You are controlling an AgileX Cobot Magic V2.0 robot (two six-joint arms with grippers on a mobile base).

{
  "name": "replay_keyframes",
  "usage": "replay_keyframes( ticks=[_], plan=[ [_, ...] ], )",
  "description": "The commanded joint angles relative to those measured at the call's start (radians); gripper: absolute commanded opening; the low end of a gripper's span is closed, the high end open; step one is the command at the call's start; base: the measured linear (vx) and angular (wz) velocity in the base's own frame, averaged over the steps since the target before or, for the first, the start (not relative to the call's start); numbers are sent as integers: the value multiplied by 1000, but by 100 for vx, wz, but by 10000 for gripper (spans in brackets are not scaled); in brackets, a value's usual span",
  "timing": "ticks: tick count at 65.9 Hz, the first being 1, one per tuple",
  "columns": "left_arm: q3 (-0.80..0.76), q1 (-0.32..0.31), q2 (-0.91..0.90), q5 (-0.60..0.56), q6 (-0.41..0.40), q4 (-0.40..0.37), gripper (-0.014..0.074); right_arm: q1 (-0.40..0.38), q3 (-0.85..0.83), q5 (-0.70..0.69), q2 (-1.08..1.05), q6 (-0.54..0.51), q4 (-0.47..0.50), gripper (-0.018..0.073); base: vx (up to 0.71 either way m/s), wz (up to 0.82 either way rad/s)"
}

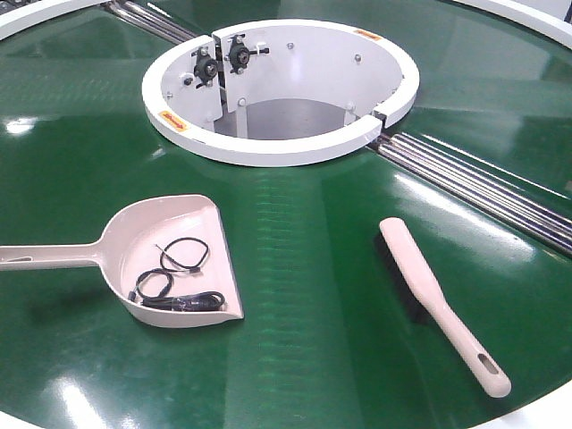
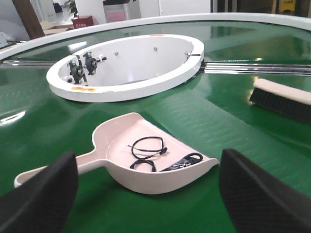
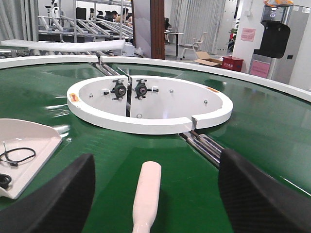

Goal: Clean and inspect green conveyor with broom and dustpan

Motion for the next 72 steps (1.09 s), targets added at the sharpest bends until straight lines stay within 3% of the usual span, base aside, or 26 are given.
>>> replay_keyframes(
  ticks=[1,9,15,22,30,72],
  plan=[
    [-19,-1,11,-91,-11,-18,561,-2,15,-158,13,-8,-4,508,0,0],
    [-19,-1,11,-93,-11,-40,465,-2,29,-195,13,-7,-4,503,0,0],
    [-19,-1,11,-92,-7,-39,274,-2,29,-198,13,-7,-4,442,0,0],
    [-19,-1,11,-93,-6,-38,-9,-2,29,-198,13,-7,-4,247,0,0],
    [-19,-1,11,-107,-7,-39,-7,-2,29,-198,13,-6,-4,-16,0,0],
    [-19,-1,11,-111,-7,-39,-8,-2,29,-200,13,-8,-4,-8,0,0]
  ],
)
